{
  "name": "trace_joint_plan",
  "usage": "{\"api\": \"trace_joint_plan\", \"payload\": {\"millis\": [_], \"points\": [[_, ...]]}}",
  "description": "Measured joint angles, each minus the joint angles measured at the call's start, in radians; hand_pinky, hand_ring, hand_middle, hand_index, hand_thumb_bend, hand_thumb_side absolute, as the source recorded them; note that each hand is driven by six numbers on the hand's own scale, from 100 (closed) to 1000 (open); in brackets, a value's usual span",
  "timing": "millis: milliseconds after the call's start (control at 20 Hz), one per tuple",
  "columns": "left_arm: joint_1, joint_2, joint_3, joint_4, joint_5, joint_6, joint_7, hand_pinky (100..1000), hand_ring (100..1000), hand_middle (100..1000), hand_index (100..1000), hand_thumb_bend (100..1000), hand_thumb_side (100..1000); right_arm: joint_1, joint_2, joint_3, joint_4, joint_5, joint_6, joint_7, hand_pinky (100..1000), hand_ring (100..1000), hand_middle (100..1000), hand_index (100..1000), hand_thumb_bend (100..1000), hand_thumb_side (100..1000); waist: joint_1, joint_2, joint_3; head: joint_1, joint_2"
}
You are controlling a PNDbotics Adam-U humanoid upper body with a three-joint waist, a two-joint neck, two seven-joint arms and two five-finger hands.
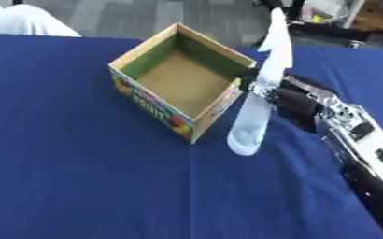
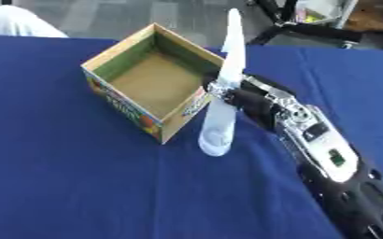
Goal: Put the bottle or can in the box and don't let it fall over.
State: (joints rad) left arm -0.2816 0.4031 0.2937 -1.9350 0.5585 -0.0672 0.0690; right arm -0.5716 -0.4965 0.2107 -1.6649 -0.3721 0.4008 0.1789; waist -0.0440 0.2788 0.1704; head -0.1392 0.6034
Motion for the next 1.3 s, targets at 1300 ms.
{"api": "trace_joint_plan", "payload": {"millis": [1300], "points": [[-0.006,0.0,0.0,0.0,0.001,-0.001,-0.009,934,1000,1000,802,381,623,0.009,0.044,0.005,0.058,0.038,0.002,-0.113,1000,877,908,635,100,322,0.004,0.005,0.002,-0.003,-0.007]]}}
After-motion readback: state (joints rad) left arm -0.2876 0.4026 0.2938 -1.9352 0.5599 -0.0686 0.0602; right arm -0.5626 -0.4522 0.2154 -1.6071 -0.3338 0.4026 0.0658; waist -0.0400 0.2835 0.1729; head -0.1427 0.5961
